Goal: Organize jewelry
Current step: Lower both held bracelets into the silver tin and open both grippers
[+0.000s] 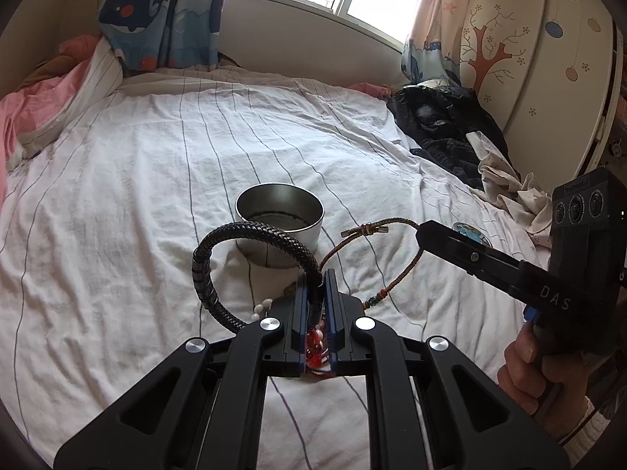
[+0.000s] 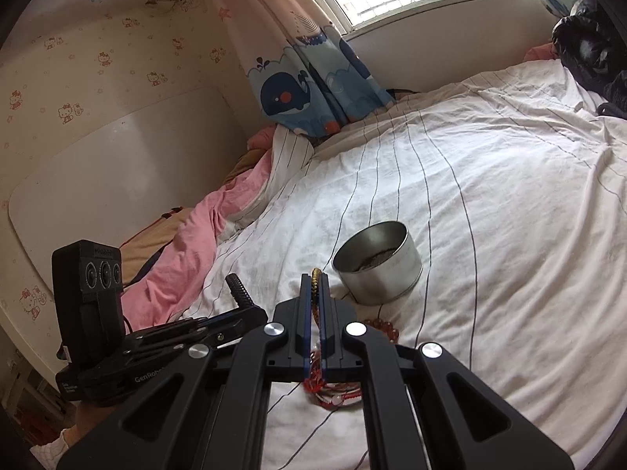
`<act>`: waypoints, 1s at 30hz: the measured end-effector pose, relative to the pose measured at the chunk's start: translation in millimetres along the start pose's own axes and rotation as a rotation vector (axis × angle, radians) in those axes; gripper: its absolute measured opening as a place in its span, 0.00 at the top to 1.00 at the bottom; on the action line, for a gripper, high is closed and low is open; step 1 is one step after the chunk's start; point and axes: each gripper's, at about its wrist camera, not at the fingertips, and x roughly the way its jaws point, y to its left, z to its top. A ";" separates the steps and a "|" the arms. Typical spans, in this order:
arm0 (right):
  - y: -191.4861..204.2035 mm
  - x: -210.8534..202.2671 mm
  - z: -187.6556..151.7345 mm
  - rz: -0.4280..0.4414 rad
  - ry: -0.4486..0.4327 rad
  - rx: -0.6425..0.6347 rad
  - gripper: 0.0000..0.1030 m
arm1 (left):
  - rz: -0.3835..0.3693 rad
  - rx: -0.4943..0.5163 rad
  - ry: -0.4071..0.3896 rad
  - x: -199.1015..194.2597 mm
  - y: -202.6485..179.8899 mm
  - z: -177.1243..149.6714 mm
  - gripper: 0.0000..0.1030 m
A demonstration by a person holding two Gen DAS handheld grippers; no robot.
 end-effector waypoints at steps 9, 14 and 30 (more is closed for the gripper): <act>-20.0 5.6 21.2 0.008 -0.058 0.044 0.96 | -0.027 0.008 0.005 30.8 -11.3 32.2 0.92; -24.0 14.4 38.0 -0.001 -0.080 0.032 0.96 | -0.027 0.019 0.025 61.1 -12.6 53.5 0.92; -51.7 82.1 61.3 -0.038 -0.018 0.055 0.96 | 0.029 -0.027 0.141 121.7 14.2 69.1 0.78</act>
